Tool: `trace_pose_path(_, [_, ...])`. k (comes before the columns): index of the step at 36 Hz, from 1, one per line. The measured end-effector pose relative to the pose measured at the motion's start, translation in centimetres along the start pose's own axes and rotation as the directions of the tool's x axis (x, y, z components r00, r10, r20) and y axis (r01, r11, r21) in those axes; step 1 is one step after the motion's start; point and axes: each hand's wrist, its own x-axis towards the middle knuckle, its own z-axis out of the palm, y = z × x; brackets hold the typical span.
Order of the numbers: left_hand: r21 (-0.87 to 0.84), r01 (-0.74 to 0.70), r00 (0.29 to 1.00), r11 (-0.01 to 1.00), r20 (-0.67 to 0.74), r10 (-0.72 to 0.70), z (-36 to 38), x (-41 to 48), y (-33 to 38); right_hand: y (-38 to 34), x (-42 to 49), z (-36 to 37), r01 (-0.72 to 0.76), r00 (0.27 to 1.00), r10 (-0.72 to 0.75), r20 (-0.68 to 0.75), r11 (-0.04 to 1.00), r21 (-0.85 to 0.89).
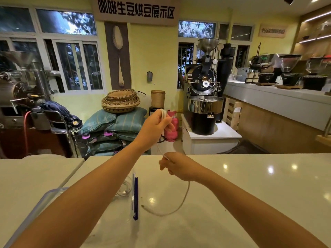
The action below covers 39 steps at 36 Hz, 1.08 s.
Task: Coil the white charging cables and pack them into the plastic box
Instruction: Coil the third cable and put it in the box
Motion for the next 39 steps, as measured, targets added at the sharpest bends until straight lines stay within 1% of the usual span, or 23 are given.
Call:
trace_pose_path(2, [0.103,-0.008,1.000,0.995,0.013,0.007,-0.3,-0.1,-0.7,-0.4,-0.6,-0.9,0.052,0.998,-0.053,-0.029,0.997,-0.061])
trace_pose_path(4, [0.179,-0.003,1.000,0.984,0.026,-0.002,-0.5,-0.4,-1.5,-0.7,-1.1,-2.1,0.096,0.992,-0.102,-0.069,0.992,-0.087])
trace_pose_path(7, [0.283,0.043,0.994,0.958,0.082,-0.069,-0.3,-0.9,-2.5,-0.8,-1.2,-4.1,0.154,0.973,-0.171,-0.154,0.982,-0.113])
trace_pose_path(8, [0.288,0.063,0.989,0.956,0.113,-0.099,-0.2,-1.2,-2.7,-0.7,-1.0,-4.7,0.167,0.965,-0.186,-0.184,0.979,-0.116])
trace_pose_path(11, [0.224,0.107,0.959,0.969,0.234,-0.160,0.1,-2.1,-2.9,-0.3,-0.4,-6.2,0.184,0.947,-0.215,-0.241,0.972,-0.145])
trace_pose_path(14, [0.090,0.169,0.916,0.982,0.354,-0.190,0.2,-3.0,-2.6,0.4,0.0,-7.5,0.193,0.931,-0.245,-0.271,0.960,-0.203])
trace_pose_path(16, [0.008,0.227,0.878,0.974,0.432,-0.208,0.3,-3.4,-2.2,1.1,0.3,-8.2,0.181,0.928,-0.229,-0.293,0.967,-0.182])
trace_pose_path(19, [-0.128,0.288,0.825,0.949,0.537,-0.178,0.4,-3.7,-1.1,2.2,0.6,-9.0,0.165,0.933,-0.189,-0.307,0.981,-0.101])
trace_pose_path(21, [-0.222,0.305,0.806,0.926,0.578,-0.127,0.3,-3.7,-0.2,2.9,0.7,-9.3,0.174,0.924,-0.161,-0.346,0.985,0.008])
trace_pose_path(23, [-0.297,0.312,0.806,0.903,0.586,-0.086,0.2,-3.6,0.6,3.6,0.8,-9.4,0.178,0.916,-0.112,-0.385,0.974,0.140])
trace_pose_path(26, [-0.366,0.328,0.814,0.871,0.577,-0.065,0.2,-3.2,1.4,4.6,1.1,-8.5,0.156,0.932,-0.028,-0.362,0.931,0.330])
trace_pose_path(31, [-0.496,0.367,0.802,0.787,0.598,0.003,0.6,-2.8,2.7,5.9,2.0,-6.4,0.124,0.904,0.116,-0.411,0.850,0.511])
trace_pose_path(33, [-0.541,0.366,0.813,0.757,0.582,0.022,0.9,-2.7,3.0,5.9,2.3,-5.3,0.109,0.906,0.152,-0.395,0.817,0.566])
trace_pose_path(37, [-0.584,0.333,0.873,0.740,0.489,-0.006,1.6,-2.1,2.9,4.6,2.2,-2.7,0.056,0.934,0.161,-0.320,0.817,0.574])
trace_pose_path(39, [-0.585,0.327,0.894,0.743,0.446,-0.042,1.6,-1.7,2.6,4.0,2.0,-1.4,0.063,0.954,0.123,-0.273,0.808,0.586])
